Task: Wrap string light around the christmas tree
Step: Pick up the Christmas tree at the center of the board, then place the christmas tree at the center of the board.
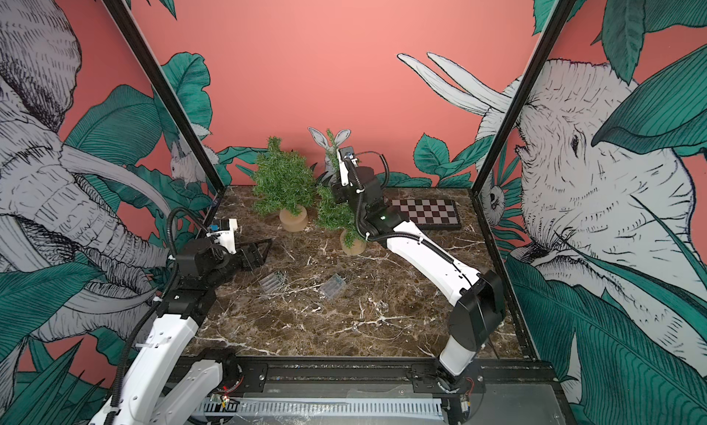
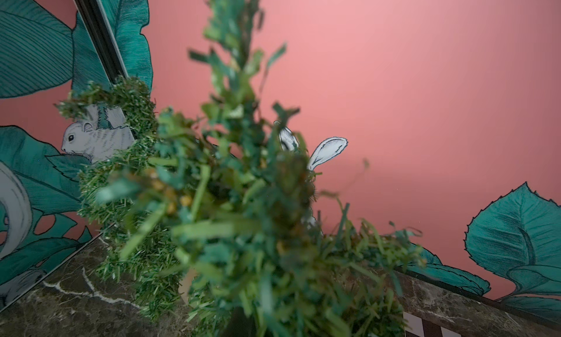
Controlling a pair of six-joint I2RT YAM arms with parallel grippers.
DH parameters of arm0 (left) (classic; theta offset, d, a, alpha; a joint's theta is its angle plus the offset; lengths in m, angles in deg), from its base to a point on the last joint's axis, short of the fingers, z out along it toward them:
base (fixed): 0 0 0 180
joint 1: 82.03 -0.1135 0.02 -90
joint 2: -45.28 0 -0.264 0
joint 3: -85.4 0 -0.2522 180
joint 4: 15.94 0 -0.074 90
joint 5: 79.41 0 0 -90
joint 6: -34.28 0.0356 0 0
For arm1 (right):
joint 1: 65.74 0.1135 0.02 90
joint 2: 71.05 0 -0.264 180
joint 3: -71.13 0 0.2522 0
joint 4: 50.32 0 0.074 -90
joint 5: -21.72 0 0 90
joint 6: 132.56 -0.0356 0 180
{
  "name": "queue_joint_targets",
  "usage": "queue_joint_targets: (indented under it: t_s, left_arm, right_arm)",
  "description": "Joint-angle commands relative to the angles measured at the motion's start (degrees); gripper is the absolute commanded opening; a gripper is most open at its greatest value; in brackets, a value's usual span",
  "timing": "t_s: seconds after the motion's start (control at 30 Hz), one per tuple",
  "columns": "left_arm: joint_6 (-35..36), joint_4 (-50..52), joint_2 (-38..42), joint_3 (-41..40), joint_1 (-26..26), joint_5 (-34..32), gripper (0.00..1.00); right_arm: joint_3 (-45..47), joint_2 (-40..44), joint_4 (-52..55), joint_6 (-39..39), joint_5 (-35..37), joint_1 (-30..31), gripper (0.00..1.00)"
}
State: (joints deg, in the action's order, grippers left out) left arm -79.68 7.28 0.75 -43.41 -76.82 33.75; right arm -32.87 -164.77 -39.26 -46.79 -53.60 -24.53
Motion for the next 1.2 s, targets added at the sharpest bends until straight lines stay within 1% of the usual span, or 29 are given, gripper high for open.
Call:
queue_joint_targets:
  t_s: [0.0, 0.2, 0.4, 0.57, 0.77, 0.87, 1.03, 1.17]
  left_arm:
    - [0.2, -1.3, 1.0, -0.5, 0.0, 0.6, 0.81]
    - [0.0, -1.5, 0.9, -0.5, 0.0, 0.8, 0.81]
    - [-0.2, -1.6, 0.8, -0.5, 0.0, 0.9, 0.81]
    - [-0.2, -1.6, 0.9, -0.6, -0.1, 0.9, 0.81]
    - [-0.2, -1.6, 1.0, -0.6, 0.0, 0.8, 0.81]
    - [-0.2, -1.5, 0.9, -0.7, 0.0, 0.8, 0.81]
    - [-0.2, -1.4, 0.9, -0.6, 0.0, 0.5, 0.81]
    - [0.0, -1.4, 1.0, -0.5, 0.0, 0.4, 0.81]
  right_arm:
    - [2.3, 5.7, -7.0, -0.3, 0.8, 0.9, 0.00]
    - [6.8, 9.9, -5.7, -0.7, 0.4, 3.2, 0.00]
    - [10.4, 13.0, -4.4, 0.3, 3.8, 5.9, 0.00]
    - [11.0, 13.5, -3.1, -0.2, 4.6, 8.1, 0.00]
    - [11.4, 14.4, -4.4, -1.6, 3.9, 11.2, 0.00]
    - [11.6, 14.3, -5.1, -0.9, 4.6, 11.8, 0.00]
    - [12.0, 14.0, -6.9, 2.8, 8.9, 11.8, 0.00]
    - [11.7, 12.9, -8.1, 5.0, 10.9, 11.7, 0.00]
